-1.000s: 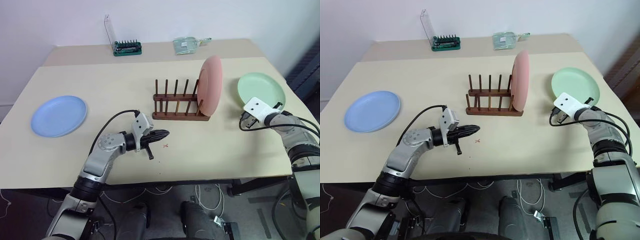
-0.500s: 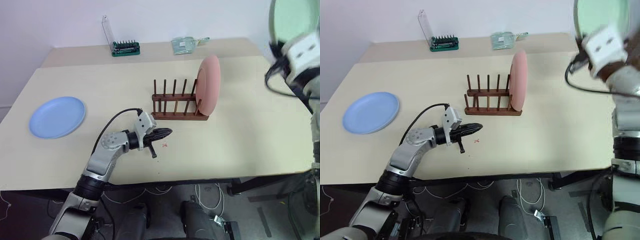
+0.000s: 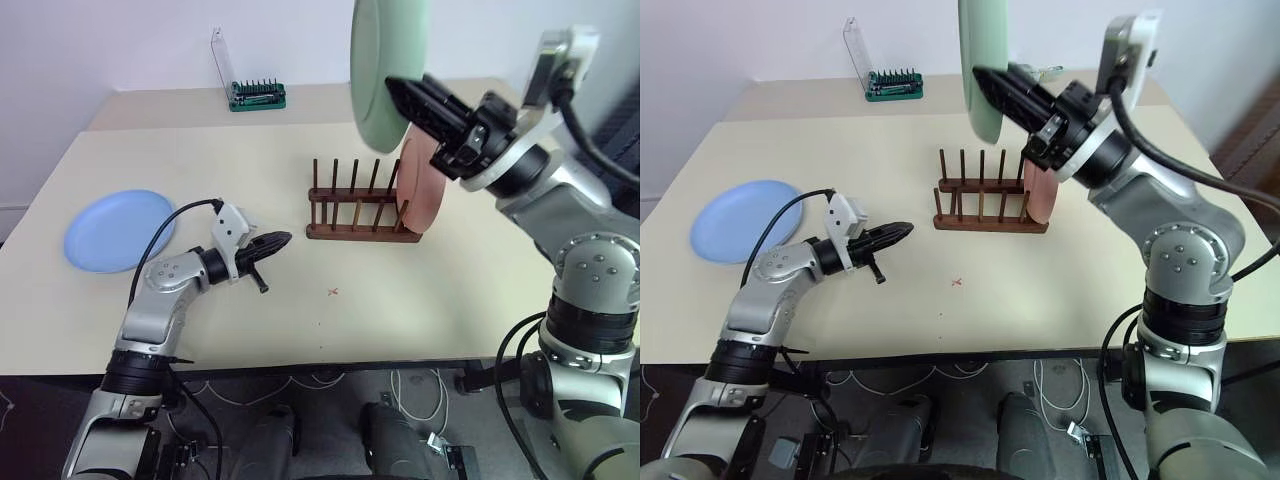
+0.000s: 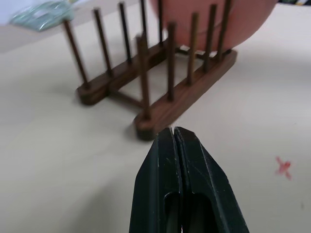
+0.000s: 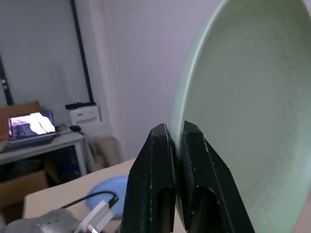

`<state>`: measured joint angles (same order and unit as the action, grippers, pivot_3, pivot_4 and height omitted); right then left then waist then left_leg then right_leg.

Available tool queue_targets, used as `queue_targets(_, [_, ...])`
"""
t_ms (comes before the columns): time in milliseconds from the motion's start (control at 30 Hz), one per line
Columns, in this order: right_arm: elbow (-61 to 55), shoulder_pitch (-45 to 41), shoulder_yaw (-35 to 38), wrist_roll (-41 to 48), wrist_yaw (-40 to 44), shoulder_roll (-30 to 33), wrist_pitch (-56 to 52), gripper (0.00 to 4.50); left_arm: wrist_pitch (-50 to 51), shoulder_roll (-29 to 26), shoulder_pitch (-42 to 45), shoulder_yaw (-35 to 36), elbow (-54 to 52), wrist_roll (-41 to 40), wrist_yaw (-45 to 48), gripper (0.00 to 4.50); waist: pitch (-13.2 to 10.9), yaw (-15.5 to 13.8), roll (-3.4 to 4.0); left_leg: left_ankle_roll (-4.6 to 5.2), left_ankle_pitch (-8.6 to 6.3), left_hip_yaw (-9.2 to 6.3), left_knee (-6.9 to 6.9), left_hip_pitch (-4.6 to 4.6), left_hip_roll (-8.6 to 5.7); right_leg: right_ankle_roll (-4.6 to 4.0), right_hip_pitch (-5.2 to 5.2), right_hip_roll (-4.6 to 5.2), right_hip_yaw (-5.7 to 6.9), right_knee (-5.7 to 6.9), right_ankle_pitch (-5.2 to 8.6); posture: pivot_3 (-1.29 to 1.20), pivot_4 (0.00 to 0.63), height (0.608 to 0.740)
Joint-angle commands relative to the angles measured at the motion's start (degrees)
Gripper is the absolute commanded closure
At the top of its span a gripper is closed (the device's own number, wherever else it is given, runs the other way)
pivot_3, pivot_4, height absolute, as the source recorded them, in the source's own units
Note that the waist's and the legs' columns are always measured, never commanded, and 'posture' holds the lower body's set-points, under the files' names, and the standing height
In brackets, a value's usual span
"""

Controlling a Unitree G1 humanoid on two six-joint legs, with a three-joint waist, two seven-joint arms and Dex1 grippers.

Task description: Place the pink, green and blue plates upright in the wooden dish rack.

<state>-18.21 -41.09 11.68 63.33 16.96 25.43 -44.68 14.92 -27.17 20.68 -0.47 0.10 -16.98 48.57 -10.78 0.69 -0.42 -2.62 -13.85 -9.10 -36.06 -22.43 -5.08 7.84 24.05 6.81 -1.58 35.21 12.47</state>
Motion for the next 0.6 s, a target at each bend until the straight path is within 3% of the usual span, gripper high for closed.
queue_targets(33, [2.77,-0.33,2.27,2.51,-5.3,-1.85,-1.8,4.49,0.57,-0.77,-0.54,0.86,-3.87,-1.58,0.47,4.5,0.0,-0.01,0.01,0.0,0.0,0.0,0.0,0.0,0.0,-0.01,0.0,0.0,0.0,0.0,-0.01,0.0,0.15,0.74])
queue_targets(600, [11.63,-2.28,2.64,2.01,-12.7,-4.44,-7.38,4.49,2.24,0.72,-0.32,-1.89,-5.5,-1.26,0.24,4.5,-0.01,0.29,0.02,0.0,0.0,0.06,0.08,0.0,0.01,-0.04,0.12,-0.04,0.0,0.05,-0.03,0.0,0.15,0.74])
